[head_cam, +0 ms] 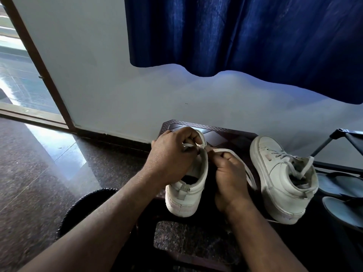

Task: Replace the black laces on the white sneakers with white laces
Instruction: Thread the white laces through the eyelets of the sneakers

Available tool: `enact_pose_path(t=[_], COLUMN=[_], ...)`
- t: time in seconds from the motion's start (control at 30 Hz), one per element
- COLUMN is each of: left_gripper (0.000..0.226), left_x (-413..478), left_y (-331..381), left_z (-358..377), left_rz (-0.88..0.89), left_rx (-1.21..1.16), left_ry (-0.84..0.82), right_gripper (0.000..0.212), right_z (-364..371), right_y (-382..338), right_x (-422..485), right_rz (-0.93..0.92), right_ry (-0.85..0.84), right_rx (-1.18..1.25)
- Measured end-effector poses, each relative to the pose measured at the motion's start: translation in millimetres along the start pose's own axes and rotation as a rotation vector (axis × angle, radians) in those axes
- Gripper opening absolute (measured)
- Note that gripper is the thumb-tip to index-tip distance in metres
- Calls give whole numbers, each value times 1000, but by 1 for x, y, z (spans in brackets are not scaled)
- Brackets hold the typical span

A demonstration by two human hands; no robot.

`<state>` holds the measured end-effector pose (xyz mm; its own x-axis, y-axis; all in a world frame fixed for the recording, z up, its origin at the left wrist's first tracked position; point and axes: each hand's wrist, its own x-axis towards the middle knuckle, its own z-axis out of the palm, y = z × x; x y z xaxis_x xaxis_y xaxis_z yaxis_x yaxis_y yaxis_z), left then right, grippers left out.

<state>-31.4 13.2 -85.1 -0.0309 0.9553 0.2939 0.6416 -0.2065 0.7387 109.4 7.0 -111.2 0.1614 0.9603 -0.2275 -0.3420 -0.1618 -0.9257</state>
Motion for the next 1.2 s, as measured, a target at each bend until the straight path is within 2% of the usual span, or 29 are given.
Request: enact_pose_path(t=[0.13, 0.2, 0.27, 0.37, 0.4, 0.47, 0.6, 0.7, 0.77, 0.83, 0.93, 0.97, 1.1, 1.2], left_gripper=[16, 15, 15, 16, 16, 16, 17, 20, 24, 24, 16, 15, 11, 10], left_x=[0, 1, 2, 4, 3, 2, 1, 4, 4, 4, 7, 10, 19, 23], left_y=[-4, -6, -7, -6, -6, -5, -6, -8, -7, -7, -10, -13, -13, -15], left_z=[0, 0, 1, 2, 1, 1, 0, 1, 1, 0, -7, -9, -15, -15], left_rz=[-11, -17, -17, -13, -8, -6, -9, -14, 18, 49, 41, 16, -229, -265], left_rx=[-6, -18, -25, -38, -41, -43, -49, -55, -52, -30, -32, -100, -716, -724], left_ry=[-5, -11, -14, -18, -20, -23, -29, -41, -39, -28, -8, -25, -115, -132], right_gripper=[24, 20, 18, 46, 46, 26, 31, 17, 33, 32, 15, 11, 12, 22], right_z=[-15, -27, -26, -13, -8, -7, -26, -24, -12, -3, 0, -1, 2, 1], right_y=[-17, -20, -17, 1, 4, 2, -21, -14, -3, -2, -5, -5, -2, -4], right_x=[20, 27, 24, 9, 5, 7, 26, 19, 6, -3, -1, 0, 0, 0], right_rz=[-124, -123, -76, 43, 33, -40, -135, -40, 54, 64, 43, 43, 40, 31], right_ry=[216, 255, 177, -58, -75, -13, 175, 69, -39, -44, 4, 3, -5, 18], right_rx=[9, 56, 51, 20, 19, -8, 74, 41, 48, 81, 98, 105, 100, 115])
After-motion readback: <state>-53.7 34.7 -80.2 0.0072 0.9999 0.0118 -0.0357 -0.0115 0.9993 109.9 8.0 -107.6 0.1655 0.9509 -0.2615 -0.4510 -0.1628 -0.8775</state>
